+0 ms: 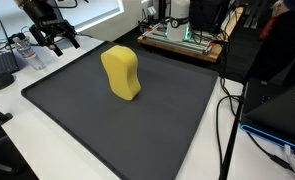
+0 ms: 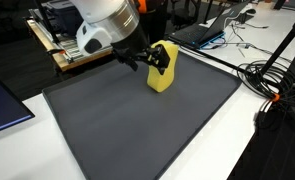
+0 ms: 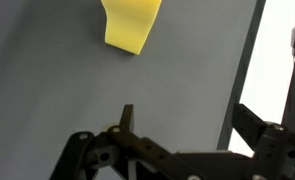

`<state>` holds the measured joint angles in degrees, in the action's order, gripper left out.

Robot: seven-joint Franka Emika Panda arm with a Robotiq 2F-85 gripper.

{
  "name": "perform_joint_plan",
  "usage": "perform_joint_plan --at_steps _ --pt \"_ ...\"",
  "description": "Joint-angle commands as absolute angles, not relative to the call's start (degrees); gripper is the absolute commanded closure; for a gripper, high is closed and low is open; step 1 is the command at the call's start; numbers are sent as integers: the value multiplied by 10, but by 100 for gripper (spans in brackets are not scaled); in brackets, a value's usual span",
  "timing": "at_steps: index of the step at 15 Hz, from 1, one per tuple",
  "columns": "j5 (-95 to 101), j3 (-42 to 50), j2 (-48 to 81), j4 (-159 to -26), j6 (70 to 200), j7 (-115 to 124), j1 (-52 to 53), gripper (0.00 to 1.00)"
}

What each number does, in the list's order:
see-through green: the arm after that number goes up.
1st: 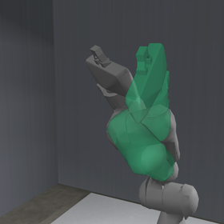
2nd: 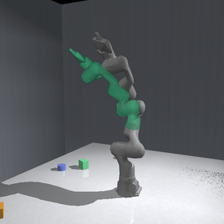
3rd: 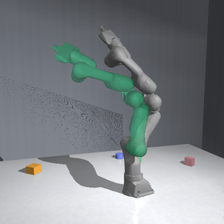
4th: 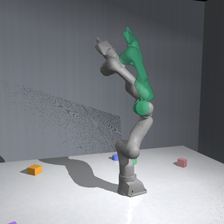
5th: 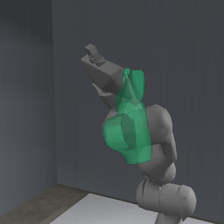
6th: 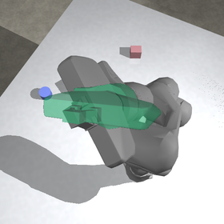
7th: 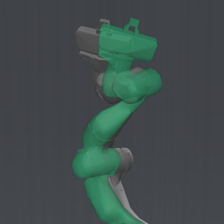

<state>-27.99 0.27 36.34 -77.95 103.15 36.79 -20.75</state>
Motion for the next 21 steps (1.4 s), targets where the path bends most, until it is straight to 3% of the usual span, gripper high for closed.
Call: perform_joint_plan --at_steps 1,16,21 --pt "-351 29 287 -915 1082 305 -209 0" --pt "-648 97 84 -1364 1277 -113 -194 0" --pt "-742 91 -53 -1522 1422 -253 -146 0"
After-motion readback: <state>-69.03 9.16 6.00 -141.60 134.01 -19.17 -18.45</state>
